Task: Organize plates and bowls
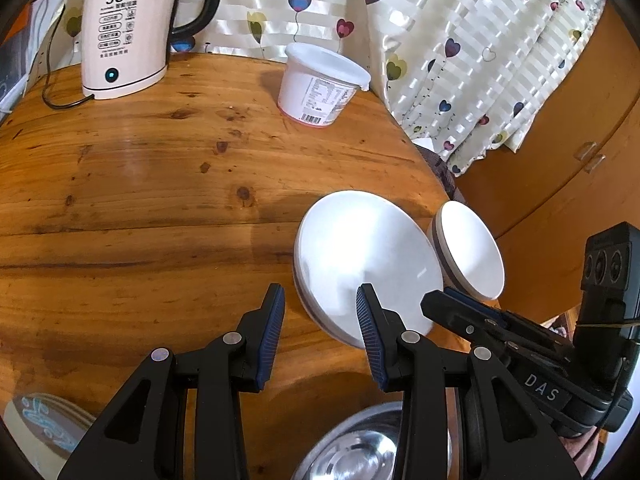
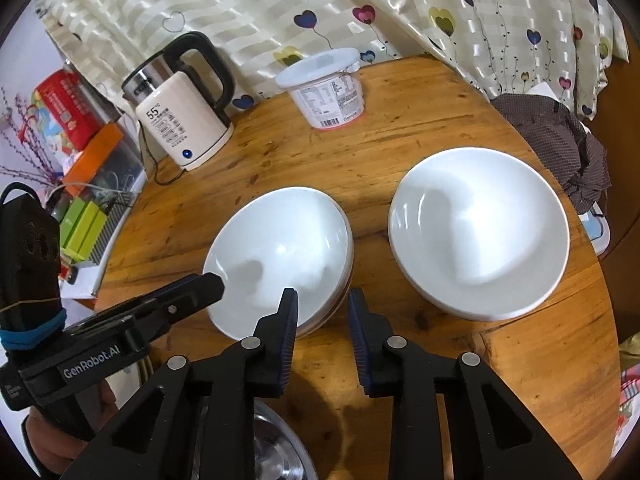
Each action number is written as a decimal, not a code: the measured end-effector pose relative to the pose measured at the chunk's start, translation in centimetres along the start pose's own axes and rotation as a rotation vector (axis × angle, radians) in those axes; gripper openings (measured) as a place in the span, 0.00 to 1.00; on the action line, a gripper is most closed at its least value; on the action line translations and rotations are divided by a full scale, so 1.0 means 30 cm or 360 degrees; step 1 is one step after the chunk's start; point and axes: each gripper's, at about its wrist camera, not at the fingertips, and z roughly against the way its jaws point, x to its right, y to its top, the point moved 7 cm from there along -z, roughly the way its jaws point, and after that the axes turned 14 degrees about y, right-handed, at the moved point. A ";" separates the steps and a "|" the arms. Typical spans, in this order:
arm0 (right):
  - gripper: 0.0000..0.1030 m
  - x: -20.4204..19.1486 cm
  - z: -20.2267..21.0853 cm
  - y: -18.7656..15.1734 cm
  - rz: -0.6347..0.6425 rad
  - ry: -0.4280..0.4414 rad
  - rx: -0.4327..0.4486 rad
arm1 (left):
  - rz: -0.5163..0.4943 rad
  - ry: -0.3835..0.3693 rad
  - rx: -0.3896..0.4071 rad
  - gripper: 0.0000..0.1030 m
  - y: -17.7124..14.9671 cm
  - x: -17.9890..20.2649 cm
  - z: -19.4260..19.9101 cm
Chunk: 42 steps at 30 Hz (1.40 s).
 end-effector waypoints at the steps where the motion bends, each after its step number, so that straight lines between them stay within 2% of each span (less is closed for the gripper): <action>1: 0.24 0.003 -0.004 0.003 0.0000 0.0000 -0.0002 | -0.0002 0.0001 -0.0001 0.38 0.001 -0.001 -0.004; 5: 0.23 0.014 -0.018 0.008 -0.0012 0.0010 -0.0012 | -0.0002 0.0002 -0.0007 0.37 0.005 0.002 -0.022; 9: 0.22 0.018 -0.024 0.013 -0.0013 0.0012 -0.0015 | -0.0016 0.0007 -0.0007 0.29 0.006 0.006 -0.028; 25: 0.22 -0.001 -0.010 0.020 0.0016 0.0015 -0.0006 | -0.0045 0.0045 0.0038 0.28 0.007 0.010 0.000; 42: 0.22 -0.129 0.104 -0.024 0.0092 0.0025 0.0038 | -0.0055 0.0052 0.0114 0.28 -0.047 0.003 0.169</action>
